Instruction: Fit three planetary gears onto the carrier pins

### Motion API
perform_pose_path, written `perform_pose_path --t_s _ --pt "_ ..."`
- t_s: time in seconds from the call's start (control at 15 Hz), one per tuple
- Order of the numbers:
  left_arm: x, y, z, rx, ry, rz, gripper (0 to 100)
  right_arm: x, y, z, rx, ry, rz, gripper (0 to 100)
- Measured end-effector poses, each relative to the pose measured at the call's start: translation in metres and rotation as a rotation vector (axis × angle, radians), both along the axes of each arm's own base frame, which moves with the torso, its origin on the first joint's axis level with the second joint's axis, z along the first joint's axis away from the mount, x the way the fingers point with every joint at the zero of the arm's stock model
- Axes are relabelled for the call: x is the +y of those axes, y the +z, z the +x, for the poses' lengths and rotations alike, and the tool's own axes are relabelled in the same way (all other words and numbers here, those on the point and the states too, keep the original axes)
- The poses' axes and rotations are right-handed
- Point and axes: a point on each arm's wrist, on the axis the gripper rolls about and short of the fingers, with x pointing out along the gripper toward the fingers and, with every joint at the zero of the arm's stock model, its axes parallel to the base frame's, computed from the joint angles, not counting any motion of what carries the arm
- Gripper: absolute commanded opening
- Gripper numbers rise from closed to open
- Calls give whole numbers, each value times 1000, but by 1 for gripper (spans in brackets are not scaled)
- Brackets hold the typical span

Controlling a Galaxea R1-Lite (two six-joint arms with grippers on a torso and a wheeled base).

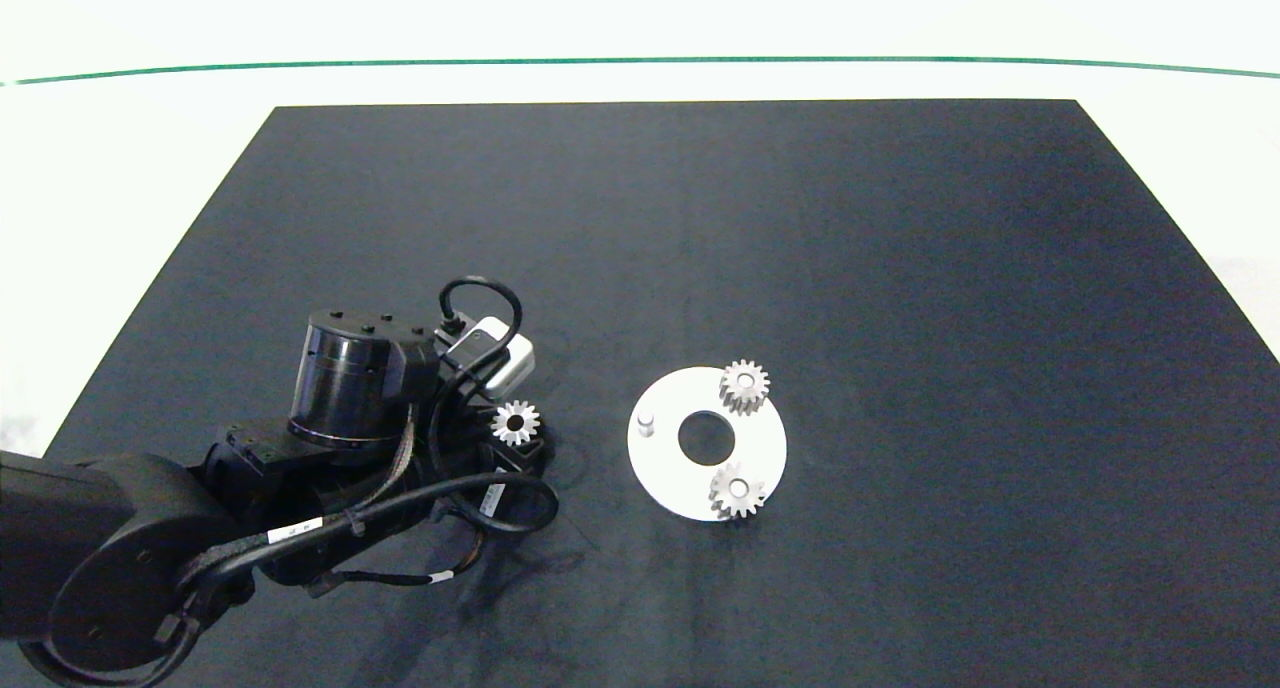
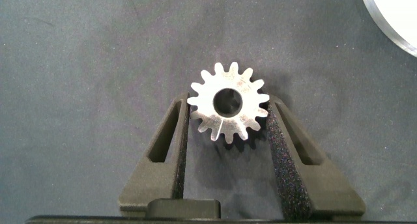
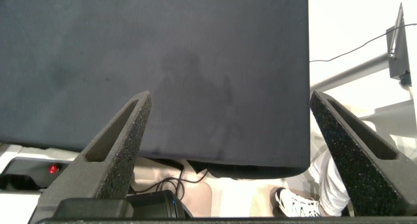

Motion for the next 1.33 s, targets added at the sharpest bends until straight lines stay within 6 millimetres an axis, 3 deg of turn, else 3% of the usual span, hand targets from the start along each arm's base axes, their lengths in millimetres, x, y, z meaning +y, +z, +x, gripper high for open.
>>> perform_pose_path --t_s 0.8,1.33 --pt "-1 0 -1 2 -4 2 1 0 -1 0 0 0 0 100" --pt "-6 4 -9 -7 -33 -10 0 0 -1 -1 -5 -2 2 100"
